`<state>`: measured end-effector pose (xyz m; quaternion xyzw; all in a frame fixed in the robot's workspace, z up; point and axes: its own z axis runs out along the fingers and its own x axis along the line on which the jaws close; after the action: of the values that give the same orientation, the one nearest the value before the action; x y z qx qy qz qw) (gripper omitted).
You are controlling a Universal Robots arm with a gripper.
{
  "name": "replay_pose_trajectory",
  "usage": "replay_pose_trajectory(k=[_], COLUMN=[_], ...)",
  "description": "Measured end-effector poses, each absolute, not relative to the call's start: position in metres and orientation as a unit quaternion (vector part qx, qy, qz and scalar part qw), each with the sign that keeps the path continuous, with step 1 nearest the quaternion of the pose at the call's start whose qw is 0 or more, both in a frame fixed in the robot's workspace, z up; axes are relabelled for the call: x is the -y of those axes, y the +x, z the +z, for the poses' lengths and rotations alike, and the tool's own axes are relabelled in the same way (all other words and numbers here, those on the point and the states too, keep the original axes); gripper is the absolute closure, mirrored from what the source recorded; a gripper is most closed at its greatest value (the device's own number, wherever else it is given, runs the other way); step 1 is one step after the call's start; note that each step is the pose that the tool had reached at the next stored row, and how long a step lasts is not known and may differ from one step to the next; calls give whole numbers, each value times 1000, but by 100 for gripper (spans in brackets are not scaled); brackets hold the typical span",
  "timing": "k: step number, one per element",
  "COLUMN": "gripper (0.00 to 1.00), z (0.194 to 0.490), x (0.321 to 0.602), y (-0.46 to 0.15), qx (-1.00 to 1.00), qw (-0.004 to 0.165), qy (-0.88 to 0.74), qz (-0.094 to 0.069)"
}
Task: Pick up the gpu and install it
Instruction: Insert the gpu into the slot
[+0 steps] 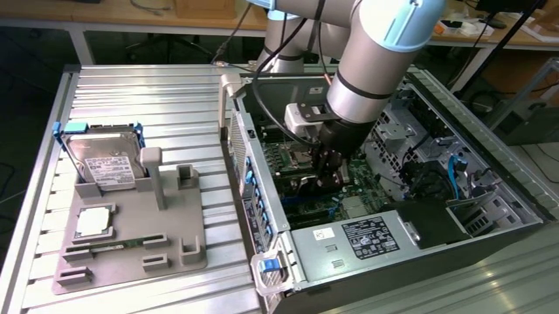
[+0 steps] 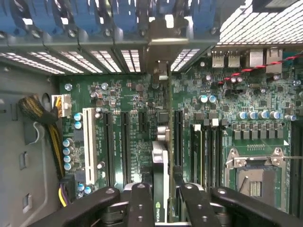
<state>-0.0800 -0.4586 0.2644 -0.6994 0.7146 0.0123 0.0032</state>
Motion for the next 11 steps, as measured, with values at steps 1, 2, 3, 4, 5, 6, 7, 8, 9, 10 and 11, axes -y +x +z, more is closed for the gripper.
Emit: replay_pose_trajectory(k=[1, 2, 3, 4, 5, 6, 7, 8, 9, 10, 11], gripper=[73, 73, 73, 73, 73, 73, 73, 73, 73, 73, 73], z=[264, 264, 263, 263, 262, 261, 260, 260, 259, 259, 259], x=[459, 459, 459, 459, 459, 459, 459, 459, 459, 459, 459], y=[-81, -82, -84, -85, -85, -85, -85, -85, -85, -85, -85], qx=[-715, -715, -715, -715, -715, -714, -714, -715, -715, -715, -715], qw=[3, 4, 5, 5, 6, 6, 7, 8, 8, 9, 9], qy=[-699, -699, -700, -700, -700, -700, -700, -700, -700, -700, -699], qz=[12, 11, 11, 10, 9, 9, 9, 9, 8, 8, 8])
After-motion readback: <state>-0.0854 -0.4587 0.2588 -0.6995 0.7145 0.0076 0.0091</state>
